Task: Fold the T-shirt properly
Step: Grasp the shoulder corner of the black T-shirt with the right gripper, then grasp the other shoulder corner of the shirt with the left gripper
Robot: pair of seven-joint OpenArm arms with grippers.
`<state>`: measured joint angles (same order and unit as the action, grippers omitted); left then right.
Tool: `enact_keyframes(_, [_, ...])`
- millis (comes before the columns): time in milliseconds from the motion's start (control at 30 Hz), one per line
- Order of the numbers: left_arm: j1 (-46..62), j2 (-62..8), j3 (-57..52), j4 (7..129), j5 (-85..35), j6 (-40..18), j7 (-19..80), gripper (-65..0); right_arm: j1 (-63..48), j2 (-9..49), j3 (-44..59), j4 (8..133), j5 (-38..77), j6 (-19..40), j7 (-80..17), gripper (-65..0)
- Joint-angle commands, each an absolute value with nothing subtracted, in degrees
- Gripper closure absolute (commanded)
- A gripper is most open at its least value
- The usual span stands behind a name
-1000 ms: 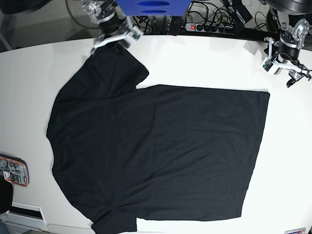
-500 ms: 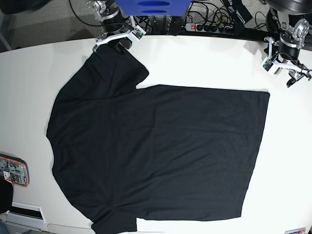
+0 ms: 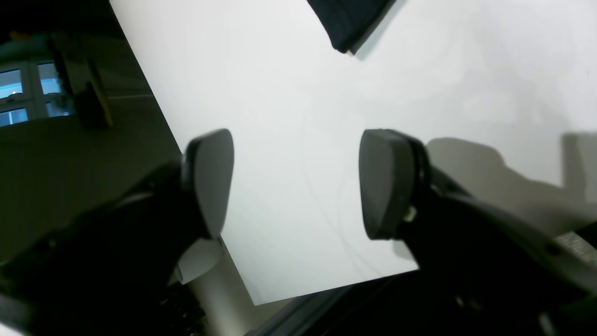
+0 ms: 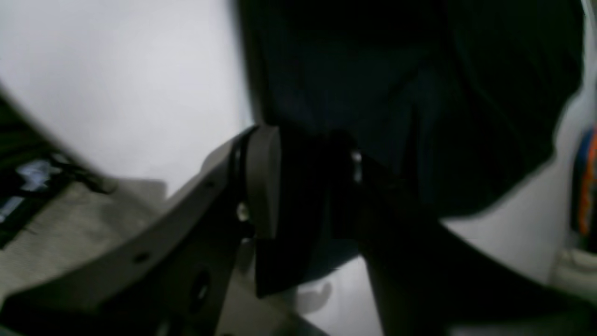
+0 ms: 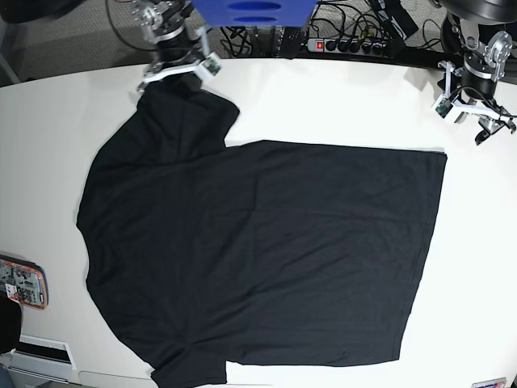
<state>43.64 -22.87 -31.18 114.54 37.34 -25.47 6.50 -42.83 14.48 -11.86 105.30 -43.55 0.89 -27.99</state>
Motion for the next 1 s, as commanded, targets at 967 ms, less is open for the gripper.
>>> enact_keyframes(967, [42.6, -23.8, -29.9, 111.2, 37.3, -24.5, 6.5, -41.0, -43.8, 15.2, -10.4, 100.5, -42.8, 4.2, -40.6, 0.0])
